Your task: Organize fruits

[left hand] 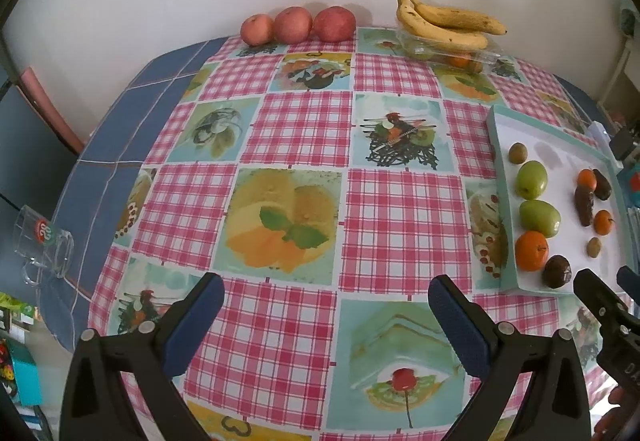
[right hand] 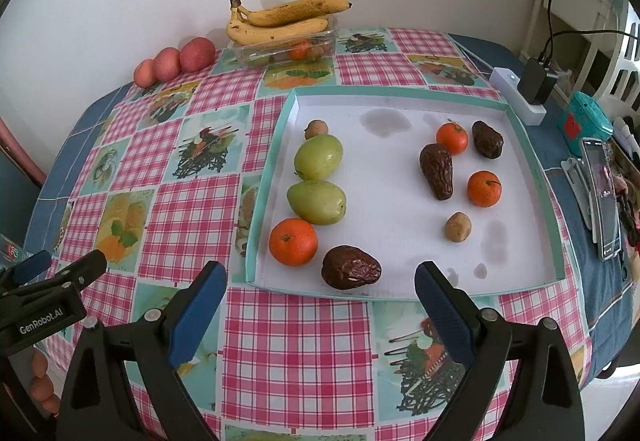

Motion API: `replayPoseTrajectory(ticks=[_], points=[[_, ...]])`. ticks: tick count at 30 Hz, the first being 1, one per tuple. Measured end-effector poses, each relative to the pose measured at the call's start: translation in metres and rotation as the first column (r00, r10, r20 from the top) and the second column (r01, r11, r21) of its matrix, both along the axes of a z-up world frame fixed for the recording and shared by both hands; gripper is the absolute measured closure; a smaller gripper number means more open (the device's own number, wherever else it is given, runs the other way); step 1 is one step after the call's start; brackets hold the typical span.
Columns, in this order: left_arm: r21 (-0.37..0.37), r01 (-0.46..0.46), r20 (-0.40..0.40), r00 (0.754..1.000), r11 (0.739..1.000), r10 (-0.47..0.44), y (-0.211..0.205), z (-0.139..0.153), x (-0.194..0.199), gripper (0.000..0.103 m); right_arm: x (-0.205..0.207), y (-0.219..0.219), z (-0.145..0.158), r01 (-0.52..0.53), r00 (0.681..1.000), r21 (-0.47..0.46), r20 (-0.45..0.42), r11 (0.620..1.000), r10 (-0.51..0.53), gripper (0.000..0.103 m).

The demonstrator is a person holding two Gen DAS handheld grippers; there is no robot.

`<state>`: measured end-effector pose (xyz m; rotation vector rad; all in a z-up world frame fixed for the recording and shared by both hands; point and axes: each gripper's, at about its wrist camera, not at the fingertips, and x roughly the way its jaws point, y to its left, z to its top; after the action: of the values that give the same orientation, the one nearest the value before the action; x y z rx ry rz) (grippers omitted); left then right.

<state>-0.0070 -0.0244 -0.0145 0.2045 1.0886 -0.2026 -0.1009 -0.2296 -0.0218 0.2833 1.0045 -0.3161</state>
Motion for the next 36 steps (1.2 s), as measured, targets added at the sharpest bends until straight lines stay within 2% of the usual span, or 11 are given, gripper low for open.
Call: replayPoseTrajectory(ticks=[36], points=[[0.001,-0.012,-0.001,1.0,1.0,0.012,0.0001,0.0015,-0.0002,0.0,0.0011,0.0036,0.0007,0.001,1.0,-0.005,-0.004,1.0,-0.001,0.008]])
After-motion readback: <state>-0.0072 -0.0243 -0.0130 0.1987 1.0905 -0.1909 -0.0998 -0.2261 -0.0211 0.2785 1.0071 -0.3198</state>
